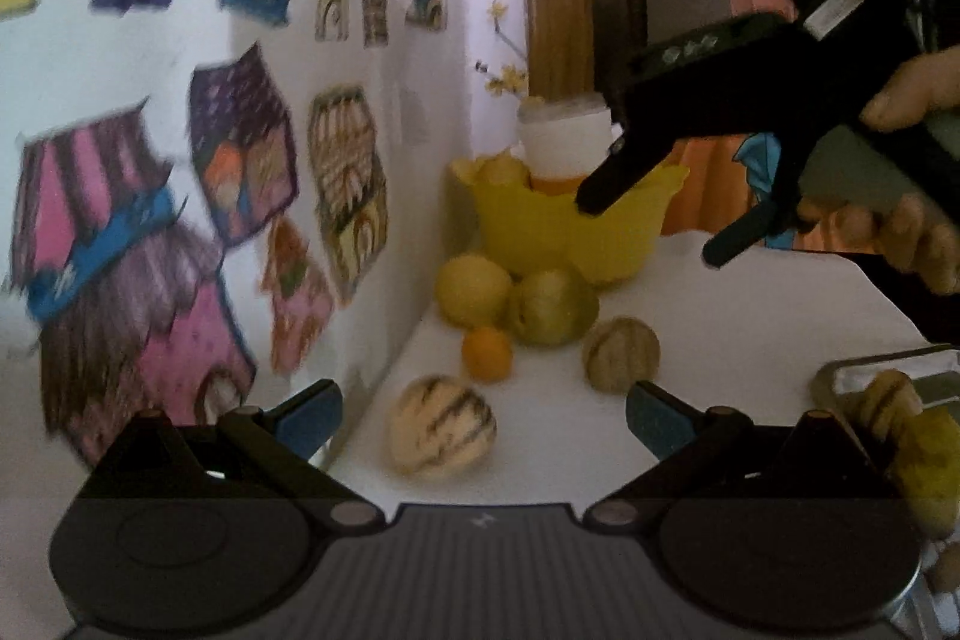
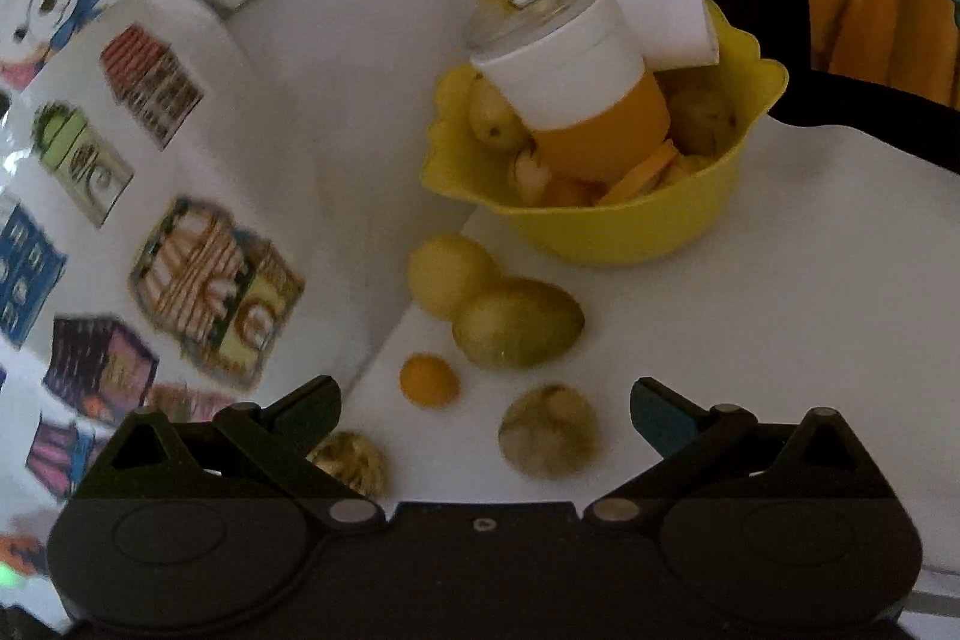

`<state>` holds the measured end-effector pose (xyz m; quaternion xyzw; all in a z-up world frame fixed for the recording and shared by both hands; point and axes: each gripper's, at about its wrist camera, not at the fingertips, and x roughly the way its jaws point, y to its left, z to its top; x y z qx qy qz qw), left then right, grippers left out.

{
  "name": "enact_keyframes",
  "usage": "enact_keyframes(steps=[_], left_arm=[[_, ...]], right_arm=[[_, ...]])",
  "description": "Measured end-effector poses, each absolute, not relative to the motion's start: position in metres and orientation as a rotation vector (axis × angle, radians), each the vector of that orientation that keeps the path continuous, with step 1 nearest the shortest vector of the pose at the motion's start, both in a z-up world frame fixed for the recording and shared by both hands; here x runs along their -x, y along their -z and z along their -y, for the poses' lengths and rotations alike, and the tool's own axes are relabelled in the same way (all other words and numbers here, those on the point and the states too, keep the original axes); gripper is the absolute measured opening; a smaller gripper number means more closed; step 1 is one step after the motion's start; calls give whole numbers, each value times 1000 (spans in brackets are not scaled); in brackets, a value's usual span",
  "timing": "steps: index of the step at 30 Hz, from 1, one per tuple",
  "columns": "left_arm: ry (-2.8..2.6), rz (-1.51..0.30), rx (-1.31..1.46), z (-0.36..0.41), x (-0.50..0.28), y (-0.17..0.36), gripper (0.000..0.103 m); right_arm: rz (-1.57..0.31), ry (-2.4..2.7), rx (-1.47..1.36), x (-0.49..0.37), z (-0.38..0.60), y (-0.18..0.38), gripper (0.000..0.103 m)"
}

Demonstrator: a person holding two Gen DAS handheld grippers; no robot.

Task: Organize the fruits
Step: 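Move both tools toward the striped gourd and large pear near the bowl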

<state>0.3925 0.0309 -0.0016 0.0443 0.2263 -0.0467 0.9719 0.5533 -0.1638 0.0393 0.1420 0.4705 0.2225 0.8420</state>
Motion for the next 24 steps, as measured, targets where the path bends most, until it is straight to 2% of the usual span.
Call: enact_keyframes(steps=[6,24], left_arm=[[104,-453,-181,-23,-415,0,103],[130,-513,-203,-26,-441,11,103]], right_arm=[[-1009,-440,-361,-569,168,-21,102],[-1040,-447,-387,-580,163,4,102]])
